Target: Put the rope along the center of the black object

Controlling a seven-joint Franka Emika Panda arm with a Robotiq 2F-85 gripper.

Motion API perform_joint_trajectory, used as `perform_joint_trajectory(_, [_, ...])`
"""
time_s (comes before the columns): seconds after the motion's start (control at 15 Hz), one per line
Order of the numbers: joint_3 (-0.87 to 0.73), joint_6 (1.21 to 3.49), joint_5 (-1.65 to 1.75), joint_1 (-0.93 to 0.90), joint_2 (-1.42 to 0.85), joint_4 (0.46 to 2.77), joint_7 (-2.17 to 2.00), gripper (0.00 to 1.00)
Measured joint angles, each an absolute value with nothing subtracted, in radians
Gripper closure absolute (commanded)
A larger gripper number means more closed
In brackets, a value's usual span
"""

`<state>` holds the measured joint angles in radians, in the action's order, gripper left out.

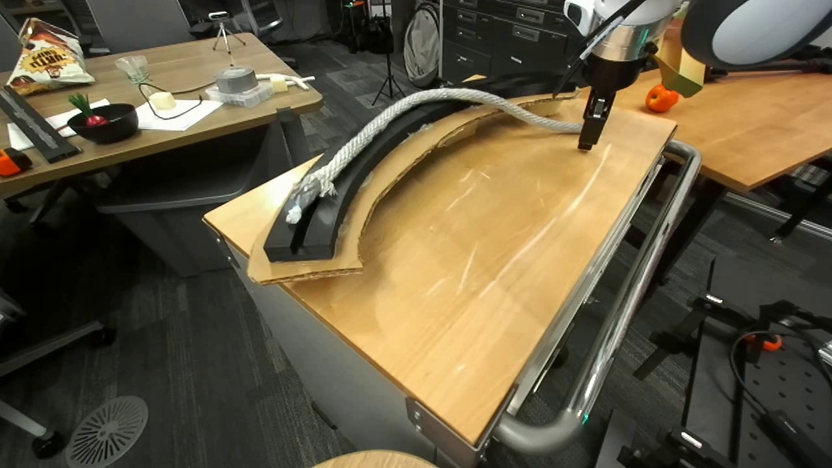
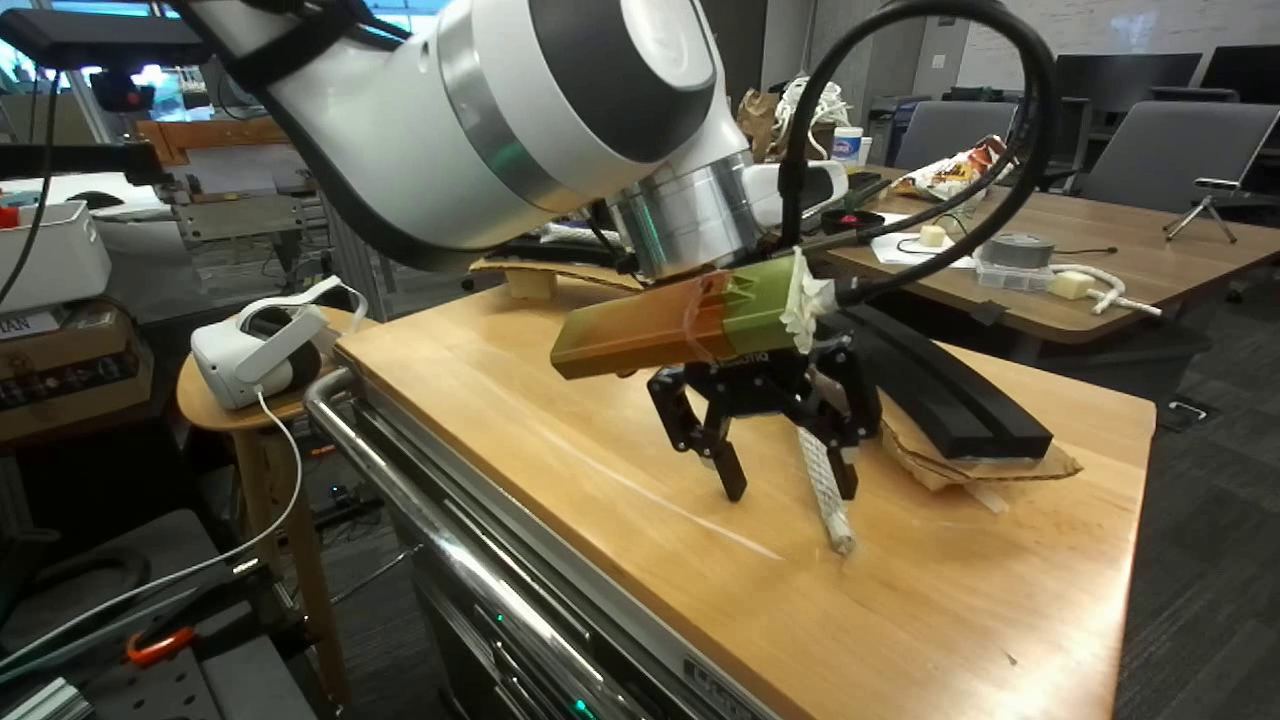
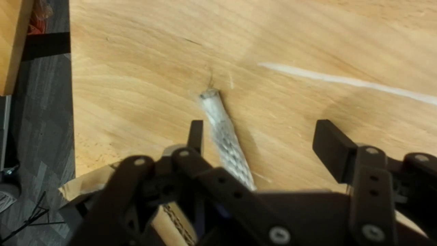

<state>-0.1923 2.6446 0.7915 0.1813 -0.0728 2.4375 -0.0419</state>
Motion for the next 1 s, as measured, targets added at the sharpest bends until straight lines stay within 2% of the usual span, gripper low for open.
perform_joint_trajectory(0.27, [-0.201,2.631,0.854,0.181,-0.126,2.373,-0.088,0.01])
perform_joint_trajectory(0.6, [-0.2,2.607,0.843,0.18,-0.197,2.282,-0.054,0.11])
perform_joint_trajectory(0.73, [-0.198,2.61,0.769,0.186,-0.211,2.269,0.032,0.15])
perform_joint_trajectory(1.0, [-0.18,2.633,0.529,0.224,-0.227,2.261,0.288,0.15])
